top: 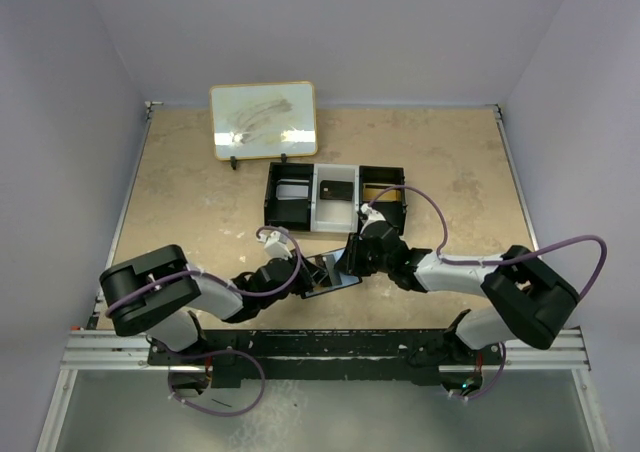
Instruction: Take the credit cards out of the card holder
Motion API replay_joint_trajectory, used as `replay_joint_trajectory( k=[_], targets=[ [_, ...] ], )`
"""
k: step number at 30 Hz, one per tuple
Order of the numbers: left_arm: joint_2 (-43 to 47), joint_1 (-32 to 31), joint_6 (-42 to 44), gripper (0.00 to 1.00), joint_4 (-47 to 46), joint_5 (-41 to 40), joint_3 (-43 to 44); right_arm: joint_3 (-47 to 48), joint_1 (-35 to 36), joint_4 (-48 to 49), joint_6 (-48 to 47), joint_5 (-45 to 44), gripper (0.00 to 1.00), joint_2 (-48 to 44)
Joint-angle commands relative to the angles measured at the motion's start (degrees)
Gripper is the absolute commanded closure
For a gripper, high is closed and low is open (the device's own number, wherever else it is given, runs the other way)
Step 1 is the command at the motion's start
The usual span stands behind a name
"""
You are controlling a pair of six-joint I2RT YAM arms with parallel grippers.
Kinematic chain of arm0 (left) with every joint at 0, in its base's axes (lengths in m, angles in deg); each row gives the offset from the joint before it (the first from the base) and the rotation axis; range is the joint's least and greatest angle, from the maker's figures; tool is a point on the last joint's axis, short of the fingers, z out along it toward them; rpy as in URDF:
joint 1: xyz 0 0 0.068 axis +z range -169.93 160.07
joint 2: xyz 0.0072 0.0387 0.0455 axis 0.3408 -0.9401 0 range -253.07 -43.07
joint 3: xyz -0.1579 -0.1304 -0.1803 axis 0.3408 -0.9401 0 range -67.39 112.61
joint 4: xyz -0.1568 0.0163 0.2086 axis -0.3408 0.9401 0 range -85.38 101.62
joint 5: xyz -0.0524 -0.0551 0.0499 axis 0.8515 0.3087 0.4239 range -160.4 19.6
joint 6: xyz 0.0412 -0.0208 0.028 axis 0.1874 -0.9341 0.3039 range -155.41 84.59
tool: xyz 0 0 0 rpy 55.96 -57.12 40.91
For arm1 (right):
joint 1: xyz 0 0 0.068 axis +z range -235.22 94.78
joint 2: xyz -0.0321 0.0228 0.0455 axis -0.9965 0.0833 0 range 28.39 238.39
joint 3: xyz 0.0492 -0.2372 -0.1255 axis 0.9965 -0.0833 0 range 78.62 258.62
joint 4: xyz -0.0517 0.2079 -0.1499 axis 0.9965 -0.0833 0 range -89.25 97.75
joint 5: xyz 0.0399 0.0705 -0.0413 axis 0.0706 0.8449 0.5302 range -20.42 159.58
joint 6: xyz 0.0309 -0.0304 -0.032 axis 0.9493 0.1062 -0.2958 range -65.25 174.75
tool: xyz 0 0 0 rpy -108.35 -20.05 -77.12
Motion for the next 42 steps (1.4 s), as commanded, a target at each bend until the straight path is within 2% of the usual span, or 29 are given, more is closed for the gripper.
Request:
replay_joint_trajectory(
  k=[1, 8, 15, 20, 25, 28, 32, 42],
  targets=[
    [-1.6, 0.1, -0.7, 0.82, -5.4, 1.3, 1.7, -0.5, 0.3, -4.4, -1.6, 0.6, 0.72, 1.9],
    [-0.4, 0.0, -1.1, 1.00, -5.7, 1.0, 0.1, -0.5, 0.3, -4.0, -1.2, 1.6, 0.73, 2.0],
    [3.1, 0.0, -1.1, 1.00, -1.6, -0.3, -0.9, -0.4, 0.3, -3.8, -1.5, 1.9, 0.81, 2.6],
    [2.4, 0.0, -0.8, 0.85, -3.0, 1.0, 0.3, -0.6, 0.3, -3.0, -1.8, 1.8, 0.83, 3.1],
    [-0.5, -0.1, -0.9, 0.81, -6.2, 3.1, 1.9, -0.7, 0.3, -2.6, -1.7, 2.1, 0.84, 3.9],
    [-1.1, 0.0, -1.2, 0.83, -6.7, 3.0, 1.7, -0.9, 0.3, -2.5, -1.6, 2.2, 0.85, 3.8],
    [-0.6, 0.0, -0.9, 0.99, -6.6, 3.1, 1.1, -1.1, 0.3, -2.6, -1.3, 2.3, 0.85, 3.5],
    [9.9, -0.1, 0.1, 1.00, 3.4, 0.0, -3.4, 1.1, 0.2, -5.6, -0.9, 0.8, 0.78, -0.3]
  ],
)
